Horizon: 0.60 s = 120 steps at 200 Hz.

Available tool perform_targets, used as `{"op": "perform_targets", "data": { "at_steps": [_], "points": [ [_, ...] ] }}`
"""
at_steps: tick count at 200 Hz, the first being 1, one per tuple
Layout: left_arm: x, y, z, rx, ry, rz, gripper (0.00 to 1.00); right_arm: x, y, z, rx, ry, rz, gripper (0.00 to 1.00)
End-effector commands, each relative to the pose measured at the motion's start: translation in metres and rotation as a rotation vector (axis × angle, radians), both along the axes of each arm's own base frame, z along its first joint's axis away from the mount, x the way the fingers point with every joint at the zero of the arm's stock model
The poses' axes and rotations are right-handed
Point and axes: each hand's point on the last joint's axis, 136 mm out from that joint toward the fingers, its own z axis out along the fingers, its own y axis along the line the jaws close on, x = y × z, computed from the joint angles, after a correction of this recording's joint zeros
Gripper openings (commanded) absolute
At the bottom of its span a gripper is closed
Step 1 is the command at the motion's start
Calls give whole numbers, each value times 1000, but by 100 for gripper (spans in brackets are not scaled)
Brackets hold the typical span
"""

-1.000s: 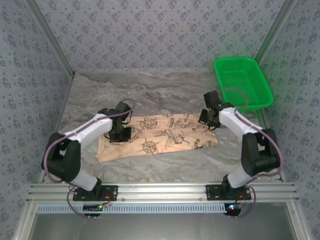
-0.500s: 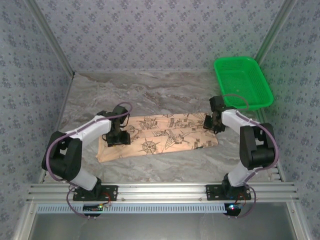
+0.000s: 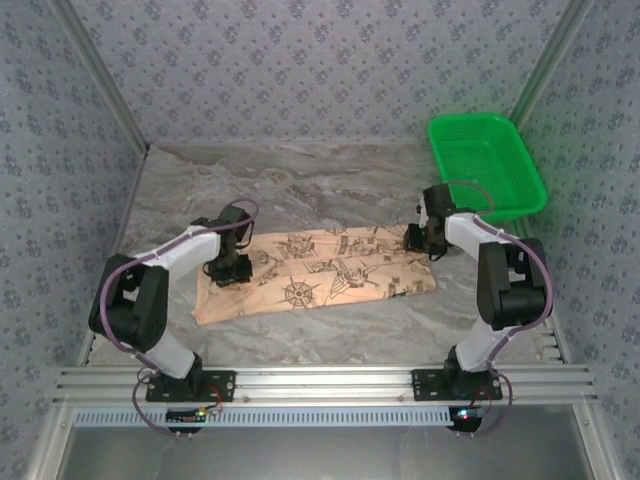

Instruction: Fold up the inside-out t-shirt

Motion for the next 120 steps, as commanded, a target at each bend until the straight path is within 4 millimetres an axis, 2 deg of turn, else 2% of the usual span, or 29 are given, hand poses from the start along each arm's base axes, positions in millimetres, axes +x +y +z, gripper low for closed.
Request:
{"op": "perform_targets", "data": {
  "at_steps": [1, 22, 51, 91, 120],
  "points": [
    [5, 1, 1, -3, 5, -1, 14, 10, 0, 14, 21, -44, 40, 30],
    [5, 1, 3, -34, 8, 7, 0, 8, 1, 13, 29, -41, 65, 14],
    [7, 3, 14, -70, 3, 6, 0, 3, 2, 23, 5, -68, 96, 9],
    [4, 8, 32, -69, 9, -24, 0, -19, 1, 32, -96, -82, 123, 12],
    [-9, 4, 30, -101, 45, -32, 0, -50, -16, 7, -137, -11, -33, 26]
  ]
}}
